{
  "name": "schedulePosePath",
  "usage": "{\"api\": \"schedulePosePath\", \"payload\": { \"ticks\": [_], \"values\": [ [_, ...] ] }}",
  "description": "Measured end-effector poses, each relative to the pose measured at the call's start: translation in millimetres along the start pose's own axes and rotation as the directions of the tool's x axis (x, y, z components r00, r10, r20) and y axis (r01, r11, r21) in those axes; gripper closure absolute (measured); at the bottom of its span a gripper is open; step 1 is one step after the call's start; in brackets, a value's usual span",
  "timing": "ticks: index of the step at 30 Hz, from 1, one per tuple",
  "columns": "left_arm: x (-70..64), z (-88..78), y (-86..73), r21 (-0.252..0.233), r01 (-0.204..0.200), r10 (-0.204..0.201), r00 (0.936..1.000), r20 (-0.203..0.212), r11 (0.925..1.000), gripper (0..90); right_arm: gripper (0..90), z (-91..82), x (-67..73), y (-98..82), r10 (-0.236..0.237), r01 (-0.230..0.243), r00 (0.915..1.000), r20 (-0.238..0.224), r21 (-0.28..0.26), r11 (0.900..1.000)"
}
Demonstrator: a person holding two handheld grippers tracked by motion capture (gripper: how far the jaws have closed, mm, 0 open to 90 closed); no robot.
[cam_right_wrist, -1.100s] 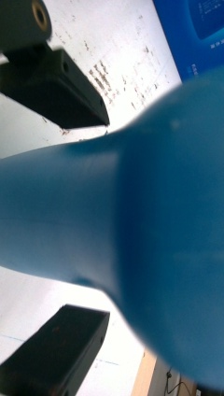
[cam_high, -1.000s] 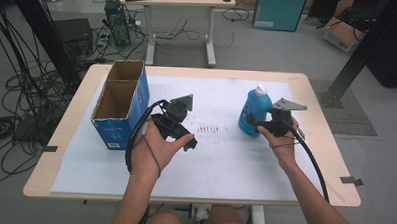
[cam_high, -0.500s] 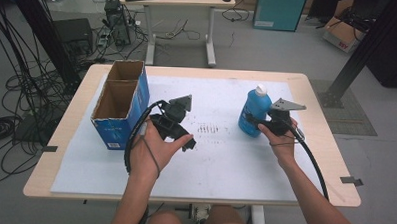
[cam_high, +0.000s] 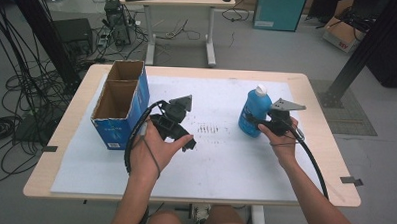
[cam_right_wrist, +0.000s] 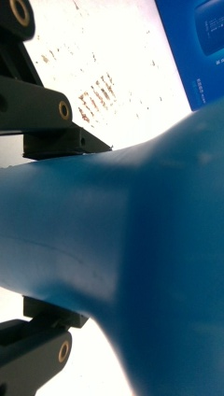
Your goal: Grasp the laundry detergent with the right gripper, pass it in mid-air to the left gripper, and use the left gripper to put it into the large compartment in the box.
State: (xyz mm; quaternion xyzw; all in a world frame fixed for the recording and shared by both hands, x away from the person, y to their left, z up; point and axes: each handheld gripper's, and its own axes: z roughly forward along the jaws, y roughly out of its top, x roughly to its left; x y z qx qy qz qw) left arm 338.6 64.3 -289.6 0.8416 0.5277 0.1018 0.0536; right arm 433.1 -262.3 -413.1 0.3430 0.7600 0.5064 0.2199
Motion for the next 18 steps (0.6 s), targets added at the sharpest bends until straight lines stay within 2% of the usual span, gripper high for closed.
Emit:
{"api": "schedulePosePath", "payload": {
  "ticks": [18],
  "values": [
    [0.0,-0.9,-0.5,-0.004,0.006,-0.006,1.0000,-0.002,1.0000,5.9,43.1,-0.2,-0.9,-0.5,0.007,-0.007,1.0000,-0.004,-0.005,1.000]
  ]
}}
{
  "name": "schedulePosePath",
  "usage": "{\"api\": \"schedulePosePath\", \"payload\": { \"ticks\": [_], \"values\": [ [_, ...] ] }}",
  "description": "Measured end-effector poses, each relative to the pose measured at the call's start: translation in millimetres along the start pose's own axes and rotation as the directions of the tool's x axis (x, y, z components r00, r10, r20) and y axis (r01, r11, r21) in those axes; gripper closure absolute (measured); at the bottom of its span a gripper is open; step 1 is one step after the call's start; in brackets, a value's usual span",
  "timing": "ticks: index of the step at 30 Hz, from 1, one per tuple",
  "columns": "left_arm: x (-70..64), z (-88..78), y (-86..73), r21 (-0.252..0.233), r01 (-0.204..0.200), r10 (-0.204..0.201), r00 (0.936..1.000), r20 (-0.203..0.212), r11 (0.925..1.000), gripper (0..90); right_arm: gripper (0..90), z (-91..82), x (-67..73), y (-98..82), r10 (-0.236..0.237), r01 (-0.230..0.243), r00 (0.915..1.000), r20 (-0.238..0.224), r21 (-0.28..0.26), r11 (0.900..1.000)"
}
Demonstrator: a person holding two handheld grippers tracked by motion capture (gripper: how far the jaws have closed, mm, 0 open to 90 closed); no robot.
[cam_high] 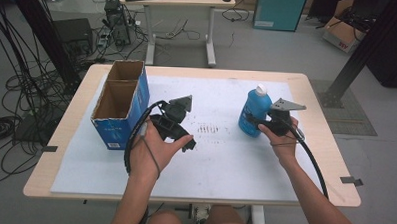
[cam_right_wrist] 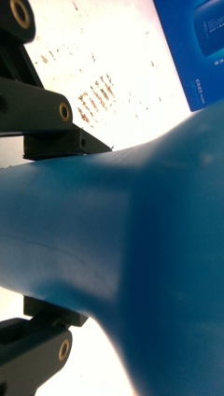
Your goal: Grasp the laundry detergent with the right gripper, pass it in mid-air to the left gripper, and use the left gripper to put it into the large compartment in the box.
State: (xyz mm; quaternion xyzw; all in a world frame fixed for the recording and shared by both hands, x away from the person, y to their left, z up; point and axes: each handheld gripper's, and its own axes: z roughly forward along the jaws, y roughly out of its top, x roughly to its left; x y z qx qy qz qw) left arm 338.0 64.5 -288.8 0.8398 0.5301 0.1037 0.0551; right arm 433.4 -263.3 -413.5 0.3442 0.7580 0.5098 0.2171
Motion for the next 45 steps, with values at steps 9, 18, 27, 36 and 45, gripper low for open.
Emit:
{"api": "schedulePosePath", "payload": {
  "ticks": [9,18,27,36,45],
  "values": [
    [-0.1,-2.0,0.2,0.002,-0.002,0.002,1.0000,-0.004,1.0000,5.9,44.9,-0.2,1.4,0.1,-0.007,0.007,1.0000,0.007,0.006,1.000],
    [-0.7,-4.9,0.4,-0.004,-0.003,0.002,1.0000,-0.007,1.0000,5.9,45.2,-0.2,1.1,0.1,-0.005,0.005,1.0000,0.008,0.003,1.000],
    [-0.9,-4.8,-0.2,-0.005,0.000,0.000,1.0000,-0.006,1.0000,5.9,45.1,-0.1,1.1,0.0,-0.010,0.010,0.9999,0.005,0.004,1.000],
    [0.1,-3.3,-1.1,0.000,0.002,-0.002,1.0000,-0.005,1.0000,5.9,45.0,0.0,1.5,0.1,-0.011,0.010,0.9999,0.006,0.004,1.000],
    [0.3,-3.5,0.2,-0.005,0.003,-0.003,1.0000,-0.006,1.0000,5.9,45.0,0.2,1.2,0.1,-0.011,0.011,0.9999,0.005,0.003,1.000]
  ]
}}
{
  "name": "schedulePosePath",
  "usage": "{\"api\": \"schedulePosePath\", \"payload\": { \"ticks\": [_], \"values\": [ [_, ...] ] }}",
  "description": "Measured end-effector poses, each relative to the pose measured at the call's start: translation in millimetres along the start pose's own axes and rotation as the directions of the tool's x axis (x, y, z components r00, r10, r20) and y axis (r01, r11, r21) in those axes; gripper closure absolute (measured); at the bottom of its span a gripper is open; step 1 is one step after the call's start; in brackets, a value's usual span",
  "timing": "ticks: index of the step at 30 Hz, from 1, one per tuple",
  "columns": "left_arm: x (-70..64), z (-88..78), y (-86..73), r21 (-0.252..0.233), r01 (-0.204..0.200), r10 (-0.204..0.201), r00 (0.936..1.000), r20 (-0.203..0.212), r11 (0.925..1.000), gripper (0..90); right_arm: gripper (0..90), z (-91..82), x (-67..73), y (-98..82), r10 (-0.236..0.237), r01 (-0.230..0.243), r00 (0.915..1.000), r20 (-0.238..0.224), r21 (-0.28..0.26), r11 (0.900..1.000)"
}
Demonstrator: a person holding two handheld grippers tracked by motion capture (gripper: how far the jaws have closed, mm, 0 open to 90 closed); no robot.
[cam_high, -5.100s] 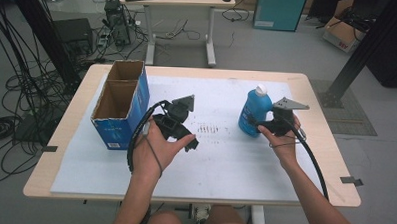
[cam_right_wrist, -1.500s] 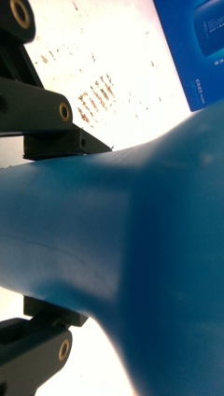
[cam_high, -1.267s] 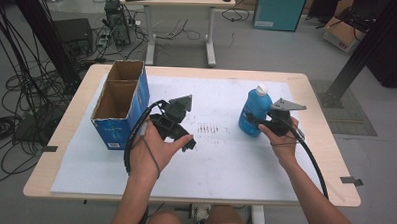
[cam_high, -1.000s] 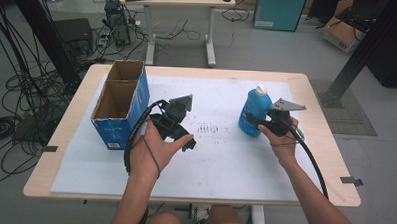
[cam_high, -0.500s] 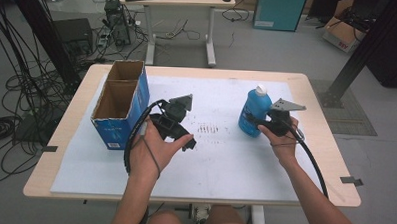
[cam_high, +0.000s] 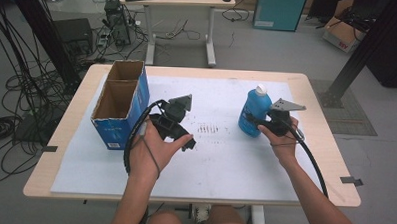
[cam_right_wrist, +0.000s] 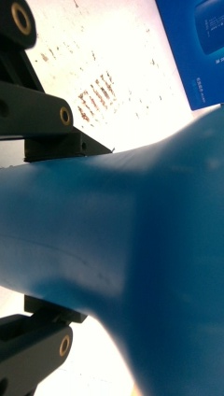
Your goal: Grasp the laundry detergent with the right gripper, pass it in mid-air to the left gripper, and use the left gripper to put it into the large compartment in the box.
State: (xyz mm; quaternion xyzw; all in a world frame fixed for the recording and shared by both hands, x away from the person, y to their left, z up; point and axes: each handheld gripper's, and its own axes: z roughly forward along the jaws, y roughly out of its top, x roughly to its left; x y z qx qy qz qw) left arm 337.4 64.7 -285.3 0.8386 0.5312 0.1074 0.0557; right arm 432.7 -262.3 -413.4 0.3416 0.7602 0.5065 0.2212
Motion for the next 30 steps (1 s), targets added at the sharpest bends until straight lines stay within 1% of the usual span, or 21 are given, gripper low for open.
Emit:
{"api": "schedulePosePath", "payload": {
  "ticks": [2,3,8,15,18,23,26,28,30],
  "values": [
    [0.3,-0.2,0.3,0.002,-0.006,0.006,1.0000,-0.001,1.0000,5.9,45.0,0.0,0.1,-0.1,0.002,-0.002,1.0000,0.001,-0.002,1.000],
    [-0.3,0.1,0.5,0.000,0.000,0.000,1.0000,0.001,1.0000,5.9,44.9,0.0,0.0,-0.1,0.000,0.000,1.0000,0.001,-0.002,1.000],
    [-0.4,1.8,1.0,0.004,-0.005,0.005,1.0000,0.000,1.0000,5.9,44.9,0.0,0.0,-0.2,0.001,-0.001,1.0000,0.001,-0.003,1.000],
    [0.1,1.0,1.4,0.005,-0.002,0.002,1.0000,0.004,1.0000,5.9,44.8,0.0,0.1,-0.2,0.000,0.000,1.0000,0.000,-0.001,1.000],
    [-0.3,1.0,1.5,-0.001,-0.004,0.004,1.0000,0.001,1.0000,5.9,44.8,0.0,0.1,-0.2,0.000,0.000,1.0000,0.000,-0.001,1.000],
    [0.4,0.4,1.0,0.004,-0.009,0.009,1.0000,0.000,1.0000,5.9,44.7,0.0,0.1,-0.2,0.001,-0.001,1.0000,0.001,-0.002,1.000],
    [0.2,0.3,0.6,-0.001,0.003,-0.003,1.0000,0.002,1.0000,5.9,44.7,0.0,0.2,-0.1,0.000,0.000,1.0000,0.001,-0.001,1.000],
    [0.4,-0.3,1.0,0.000,-0.004,0.004,1.0000,0.000,1.0000,5.9,44.7,0.0,0.1,-0.1,0.000,0.000,1.0000,0.000,-0.001,1.000],
    [0.0,0.2,1.4,-0.005,0.000,0.000,1.0000,0.000,1.0000,5.9,44.7,0.0,0.1,-0.1,0.000,0.000,1.0000,0.000,-0.001,1.000]
  ]
}}
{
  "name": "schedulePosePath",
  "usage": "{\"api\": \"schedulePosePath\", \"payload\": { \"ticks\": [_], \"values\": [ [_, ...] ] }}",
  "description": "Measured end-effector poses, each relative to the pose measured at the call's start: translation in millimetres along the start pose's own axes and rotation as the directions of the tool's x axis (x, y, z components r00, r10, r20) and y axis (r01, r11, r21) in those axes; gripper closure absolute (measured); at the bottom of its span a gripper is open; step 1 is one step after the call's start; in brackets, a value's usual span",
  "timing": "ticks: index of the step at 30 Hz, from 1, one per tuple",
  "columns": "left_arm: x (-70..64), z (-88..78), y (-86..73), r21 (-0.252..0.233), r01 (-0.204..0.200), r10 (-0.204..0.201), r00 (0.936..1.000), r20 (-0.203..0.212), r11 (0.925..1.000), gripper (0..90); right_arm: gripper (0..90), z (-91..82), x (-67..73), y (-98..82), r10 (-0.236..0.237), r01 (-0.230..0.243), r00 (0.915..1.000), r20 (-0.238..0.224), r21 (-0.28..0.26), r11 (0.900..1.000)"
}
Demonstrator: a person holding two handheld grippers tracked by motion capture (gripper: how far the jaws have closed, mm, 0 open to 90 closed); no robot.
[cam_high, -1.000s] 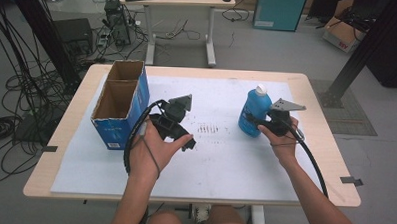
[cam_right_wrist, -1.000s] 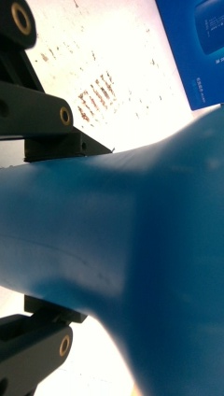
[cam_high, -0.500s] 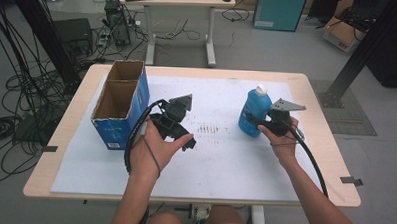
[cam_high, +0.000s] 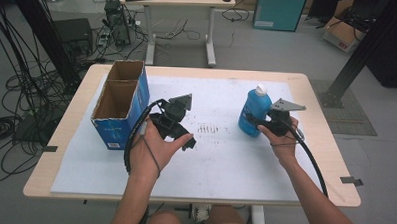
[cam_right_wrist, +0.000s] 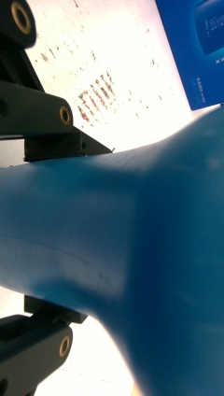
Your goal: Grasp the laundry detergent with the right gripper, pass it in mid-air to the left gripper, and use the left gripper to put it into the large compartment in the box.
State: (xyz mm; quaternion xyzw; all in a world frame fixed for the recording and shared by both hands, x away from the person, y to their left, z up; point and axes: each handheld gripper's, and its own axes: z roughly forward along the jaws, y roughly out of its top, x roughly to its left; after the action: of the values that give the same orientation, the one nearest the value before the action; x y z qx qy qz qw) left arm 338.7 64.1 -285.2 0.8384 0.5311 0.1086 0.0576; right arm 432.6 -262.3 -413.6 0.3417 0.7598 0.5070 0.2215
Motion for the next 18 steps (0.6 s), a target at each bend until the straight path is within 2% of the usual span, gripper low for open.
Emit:
{"api": "schedulePosePath", "payload": {
  "ticks": [18],
  "values": [
    [0.7,0.0,-0.2,0.006,-0.001,0.001,1.0000,0.002,1.0000,5.9,44.4,0.0,0.0,-0.1,0.000,0.000,1.0000,0.000,-0.001,1.000]
  ]
}}
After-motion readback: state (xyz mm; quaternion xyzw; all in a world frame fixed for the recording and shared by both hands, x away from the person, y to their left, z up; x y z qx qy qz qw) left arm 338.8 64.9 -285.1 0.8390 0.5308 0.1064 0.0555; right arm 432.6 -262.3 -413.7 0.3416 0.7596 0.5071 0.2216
